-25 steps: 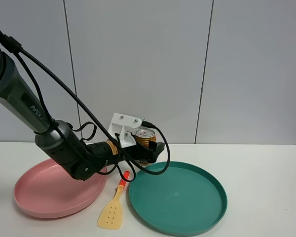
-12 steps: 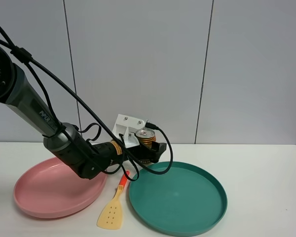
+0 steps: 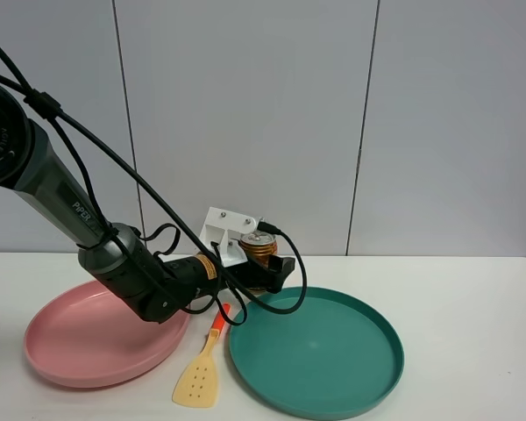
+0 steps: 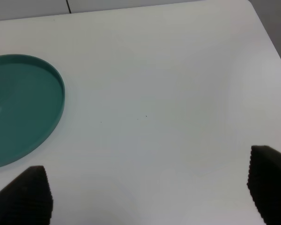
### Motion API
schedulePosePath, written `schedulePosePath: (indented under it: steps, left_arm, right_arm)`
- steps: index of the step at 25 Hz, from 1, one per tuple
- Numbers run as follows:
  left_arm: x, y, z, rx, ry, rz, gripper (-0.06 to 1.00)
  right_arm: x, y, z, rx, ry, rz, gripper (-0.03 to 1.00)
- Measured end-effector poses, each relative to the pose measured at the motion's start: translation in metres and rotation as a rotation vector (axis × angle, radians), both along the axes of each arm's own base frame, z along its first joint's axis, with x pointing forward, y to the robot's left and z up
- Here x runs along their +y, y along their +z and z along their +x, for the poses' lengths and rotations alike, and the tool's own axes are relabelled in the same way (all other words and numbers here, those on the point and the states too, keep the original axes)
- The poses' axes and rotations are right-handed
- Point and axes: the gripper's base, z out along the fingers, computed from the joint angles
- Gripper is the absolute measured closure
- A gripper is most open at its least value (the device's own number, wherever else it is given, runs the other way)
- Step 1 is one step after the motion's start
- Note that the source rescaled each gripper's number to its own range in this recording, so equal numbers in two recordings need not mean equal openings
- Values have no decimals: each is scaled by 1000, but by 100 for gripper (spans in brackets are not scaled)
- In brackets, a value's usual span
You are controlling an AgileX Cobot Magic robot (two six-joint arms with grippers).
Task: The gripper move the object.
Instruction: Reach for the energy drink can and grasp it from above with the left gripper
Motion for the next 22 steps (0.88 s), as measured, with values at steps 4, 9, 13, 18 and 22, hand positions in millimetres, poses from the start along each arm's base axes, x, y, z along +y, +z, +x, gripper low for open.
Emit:
schedulePosePath:
  steps: [4, 9, 13, 18, 22]
  left_arm:
    - [-2, -3, 3, -6, -2, -2, 1]
    - [-3, -5, 6, -14, -4, -3, 32]
    - [-3, -5, 6, -14, -6, 0, 41]
    - [-3, -6, 6, -12, -6, 2, 58]
    - [-3, -6, 6, -12, -7, 2, 82]
  right_arm:
    - [0, 0, 0, 0, 0, 0, -3]
    - [0, 0, 0, 0, 0, 0, -3]
    - [0, 0, 0, 0, 0, 0, -3]
    - [0, 0, 0, 0, 0, 0, -3]
    - [0, 0, 0, 0, 0, 0, -3]
